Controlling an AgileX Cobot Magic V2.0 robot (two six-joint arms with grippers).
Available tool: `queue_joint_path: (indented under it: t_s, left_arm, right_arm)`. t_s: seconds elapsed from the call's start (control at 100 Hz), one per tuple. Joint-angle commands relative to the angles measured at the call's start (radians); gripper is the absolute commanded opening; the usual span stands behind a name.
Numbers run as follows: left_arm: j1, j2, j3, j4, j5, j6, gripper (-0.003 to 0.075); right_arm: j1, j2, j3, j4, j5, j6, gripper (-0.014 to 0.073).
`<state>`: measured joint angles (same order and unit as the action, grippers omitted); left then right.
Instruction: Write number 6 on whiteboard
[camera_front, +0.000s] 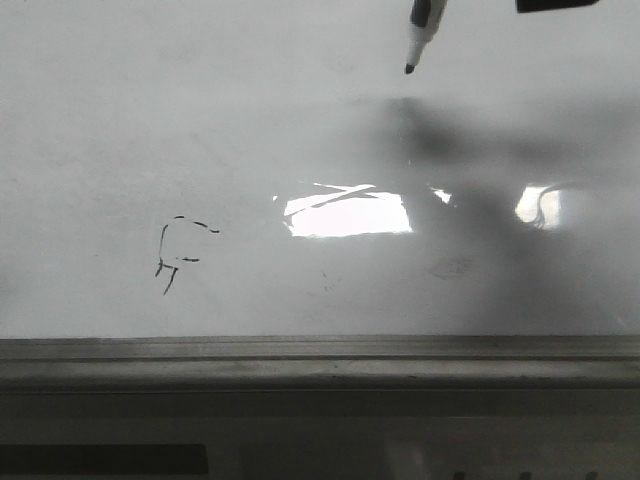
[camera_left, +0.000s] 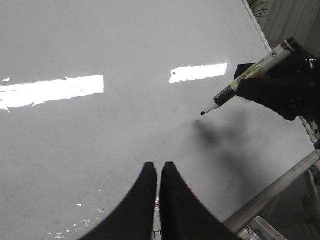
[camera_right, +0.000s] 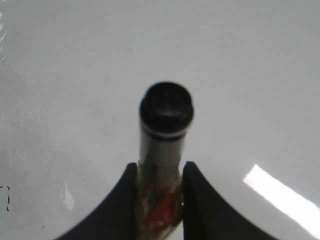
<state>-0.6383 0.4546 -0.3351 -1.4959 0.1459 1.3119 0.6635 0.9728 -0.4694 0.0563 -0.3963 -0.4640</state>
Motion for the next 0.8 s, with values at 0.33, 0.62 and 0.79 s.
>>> queue_joint_path:
  t_s: [0.33,0.62,0.79]
  left_arm:
    - [-0.001,0.003,-0.027,-0.017,0.004,-0.005,-0.002]
    - [-0.001,0.003,-0.027,-0.017,0.004,-0.005,-0.002]
    - [-0.001,0.003,-0.027,-0.017,0.004,-0.005,-0.002]
  right_arm:
    - [-0.017,0.039,-0.027,0.064,-0.075,-0.008,-0.0043]
    - [0.02,0.039,-0.027,0.064,0.067,-0.001,-0.0043]
    - [0.099,0.039,-0.027,0.109,0.162,0.003,-0.0043]
